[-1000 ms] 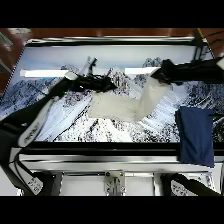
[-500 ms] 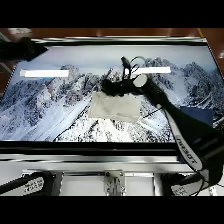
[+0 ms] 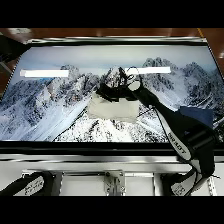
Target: Fold the shirts.
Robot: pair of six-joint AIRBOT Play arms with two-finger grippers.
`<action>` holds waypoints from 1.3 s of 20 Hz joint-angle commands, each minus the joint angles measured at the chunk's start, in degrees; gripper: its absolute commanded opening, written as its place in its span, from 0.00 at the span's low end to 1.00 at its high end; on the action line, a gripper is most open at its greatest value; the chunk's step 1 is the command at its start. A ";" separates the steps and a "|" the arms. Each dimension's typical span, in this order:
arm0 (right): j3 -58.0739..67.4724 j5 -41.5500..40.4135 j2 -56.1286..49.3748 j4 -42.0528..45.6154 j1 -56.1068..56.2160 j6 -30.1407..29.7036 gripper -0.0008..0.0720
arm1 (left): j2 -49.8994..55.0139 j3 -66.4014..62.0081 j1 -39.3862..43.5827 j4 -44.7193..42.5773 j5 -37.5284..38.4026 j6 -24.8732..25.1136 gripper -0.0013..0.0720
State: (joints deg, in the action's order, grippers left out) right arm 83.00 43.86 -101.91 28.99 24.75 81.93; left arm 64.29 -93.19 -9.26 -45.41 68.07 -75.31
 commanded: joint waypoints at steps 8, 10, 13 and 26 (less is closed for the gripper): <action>-2.78 31.34 2.05 33.53 -24.35 7.17 0.95 | 0.07 0.17 -0.02 -0.09 0.57 -0.46 0.08; -2.78 29.22 -0.59 29.57 -24.17 5.38 0.96 | 0.44 0.17 0.00 -0.09 0.57 -1.09 0.08; -2.78 25.35 -5.05 18.97 -22.56 2.16 0.95 | 0.61 0.17 0.00 -0.09 0.57 -1.14 0.08; 13.62 41.09 5.70 11.26 -32.52 0.66 0.12 | 0.76 0.17 0.00 -0.09 0.55 -1.51 0.08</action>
State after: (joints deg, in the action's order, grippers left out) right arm 89.91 76.73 -101.19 38.65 -3.05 77.82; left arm 65.04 -93.03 -9.28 -45.47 68.64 -76.79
